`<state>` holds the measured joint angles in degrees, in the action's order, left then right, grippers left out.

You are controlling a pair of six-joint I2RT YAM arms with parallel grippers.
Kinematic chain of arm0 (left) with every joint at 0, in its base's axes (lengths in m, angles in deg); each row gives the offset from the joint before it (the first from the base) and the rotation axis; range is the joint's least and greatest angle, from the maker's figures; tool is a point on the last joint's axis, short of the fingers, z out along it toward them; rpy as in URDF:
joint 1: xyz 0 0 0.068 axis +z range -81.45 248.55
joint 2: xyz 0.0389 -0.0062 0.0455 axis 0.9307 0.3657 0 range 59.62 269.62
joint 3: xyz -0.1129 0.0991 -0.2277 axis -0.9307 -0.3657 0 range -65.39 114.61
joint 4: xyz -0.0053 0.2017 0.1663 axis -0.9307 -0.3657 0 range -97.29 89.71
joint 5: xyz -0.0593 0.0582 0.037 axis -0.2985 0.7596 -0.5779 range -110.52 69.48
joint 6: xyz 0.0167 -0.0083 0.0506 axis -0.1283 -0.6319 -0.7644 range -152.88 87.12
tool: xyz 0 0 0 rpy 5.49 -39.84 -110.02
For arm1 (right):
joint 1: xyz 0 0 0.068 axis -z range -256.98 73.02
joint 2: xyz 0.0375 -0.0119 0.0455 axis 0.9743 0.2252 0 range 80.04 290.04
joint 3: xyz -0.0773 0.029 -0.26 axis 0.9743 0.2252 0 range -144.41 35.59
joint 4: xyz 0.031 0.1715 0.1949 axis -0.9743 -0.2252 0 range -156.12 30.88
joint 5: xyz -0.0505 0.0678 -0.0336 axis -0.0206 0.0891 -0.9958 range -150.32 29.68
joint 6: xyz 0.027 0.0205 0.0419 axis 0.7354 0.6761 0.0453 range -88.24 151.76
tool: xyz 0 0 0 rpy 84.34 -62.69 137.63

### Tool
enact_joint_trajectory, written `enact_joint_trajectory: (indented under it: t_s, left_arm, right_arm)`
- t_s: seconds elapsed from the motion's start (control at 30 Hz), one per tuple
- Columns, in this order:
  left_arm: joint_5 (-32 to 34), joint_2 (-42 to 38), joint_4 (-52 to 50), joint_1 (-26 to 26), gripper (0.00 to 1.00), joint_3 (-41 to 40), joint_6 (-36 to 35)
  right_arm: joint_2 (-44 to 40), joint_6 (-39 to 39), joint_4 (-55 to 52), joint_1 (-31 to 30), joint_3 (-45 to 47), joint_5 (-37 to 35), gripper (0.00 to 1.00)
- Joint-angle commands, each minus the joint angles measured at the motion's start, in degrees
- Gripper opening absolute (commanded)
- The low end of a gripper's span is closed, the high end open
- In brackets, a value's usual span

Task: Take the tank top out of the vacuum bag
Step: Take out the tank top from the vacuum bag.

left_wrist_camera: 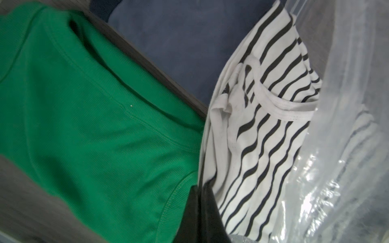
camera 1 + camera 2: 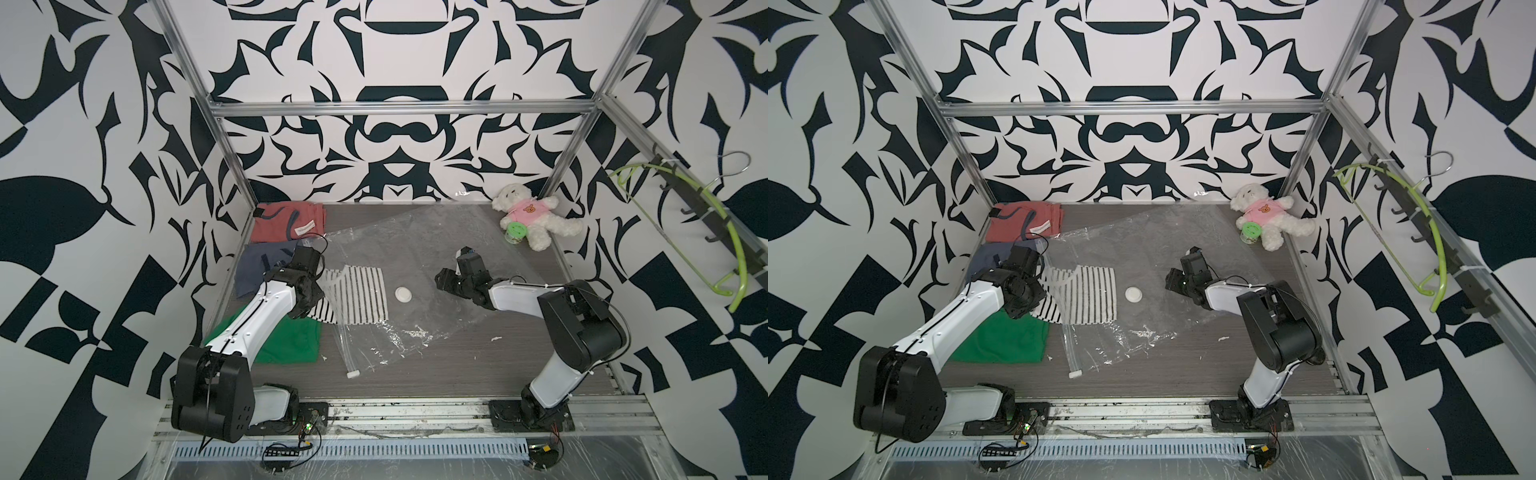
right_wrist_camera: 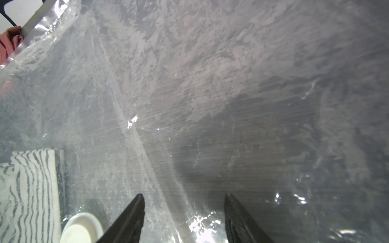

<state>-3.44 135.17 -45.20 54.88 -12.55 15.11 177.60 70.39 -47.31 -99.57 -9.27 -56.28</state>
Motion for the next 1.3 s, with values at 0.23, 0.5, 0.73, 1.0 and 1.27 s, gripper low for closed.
enact_joint_trajectory:
  t_s: [0.23,0.5,0.73,1.0,1.27]
  left_arm:
    - [-1.7,3.0,3.7,3.8,0.15,-3.3,-4.0]
    - [-3.2,0.8,9.7,5.6,0.58,-1.2,-11.1]
    - [-8.5,2.6,14.9,8.8,0.74,-2.8,-16.7]
    - [-14.5,5.8,20.1,8.8,0.81,-4.8,-17.8]
    - [-7.8,7.3,17.7,8.8,0.81,-5.3,-15.9]
  right_arm:
    - [-0.5,0.2,-0.6,-0.3,-2.2,-1.0,0.62]
    - [-0.9,0.1,-1.2,-0.3,-2.3,-1.3,0.62]
    - [-1.3,0.4,-1.0,-0.2,-1.8,-1.4,0.62]
    - [-1.1,0.9,-1.4,-0.3,-1.9,-1.2,0.62]
    - [-1.8,0.9,-1.5,-0.2,-1.6,-1.1,0.62]
